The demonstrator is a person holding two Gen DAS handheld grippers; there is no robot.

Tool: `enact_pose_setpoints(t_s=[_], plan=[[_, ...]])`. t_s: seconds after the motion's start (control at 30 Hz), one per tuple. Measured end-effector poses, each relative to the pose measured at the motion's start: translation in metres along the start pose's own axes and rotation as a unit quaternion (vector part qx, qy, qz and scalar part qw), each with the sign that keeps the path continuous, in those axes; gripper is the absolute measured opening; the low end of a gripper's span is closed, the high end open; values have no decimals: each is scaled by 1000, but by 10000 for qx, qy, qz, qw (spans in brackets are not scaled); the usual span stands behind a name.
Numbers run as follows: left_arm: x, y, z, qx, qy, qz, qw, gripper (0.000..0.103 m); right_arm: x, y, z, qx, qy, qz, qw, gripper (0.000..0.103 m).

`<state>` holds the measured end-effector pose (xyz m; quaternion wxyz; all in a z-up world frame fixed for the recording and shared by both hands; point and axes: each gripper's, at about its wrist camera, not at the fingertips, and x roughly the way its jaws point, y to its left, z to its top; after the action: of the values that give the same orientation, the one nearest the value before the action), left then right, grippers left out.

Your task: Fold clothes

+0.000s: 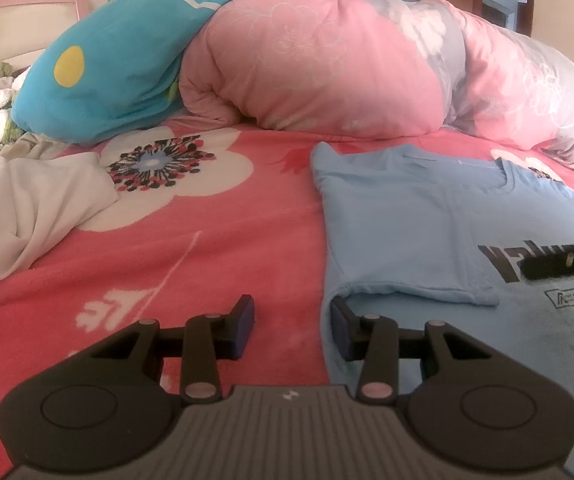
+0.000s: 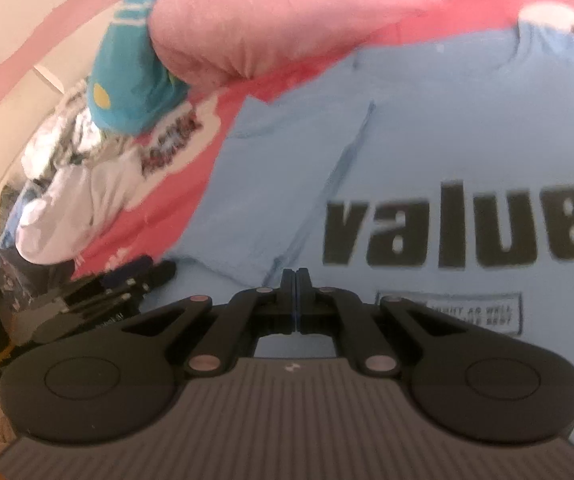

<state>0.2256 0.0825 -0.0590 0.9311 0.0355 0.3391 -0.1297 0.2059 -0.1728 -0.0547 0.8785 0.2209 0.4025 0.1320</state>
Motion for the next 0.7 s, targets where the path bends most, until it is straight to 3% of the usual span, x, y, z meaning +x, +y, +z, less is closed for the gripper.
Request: enact_pose_setpoints(t_s=[0.2, 0.4, 0.53, 0.7], plan=[[-3, 2, 1, -5, 36, -30, 10000, 43, 4, 33, 11, -851, -245, 74, 9960, 3], [-28, 13, 6, -115, -210, -159, 9996, 49, 41, 36, -4, -1391, 147, -69, 9901, 2], [-37, 21, 14, -471, -497, -429, 9967, 54, 46, 33, -6, -1404, 200, -70, 9899, 2], [-9, 9, 21, -693, -231, -674, 9950, 54, 46, 36, -10, -1474, 117, -118, 9889, 2]])
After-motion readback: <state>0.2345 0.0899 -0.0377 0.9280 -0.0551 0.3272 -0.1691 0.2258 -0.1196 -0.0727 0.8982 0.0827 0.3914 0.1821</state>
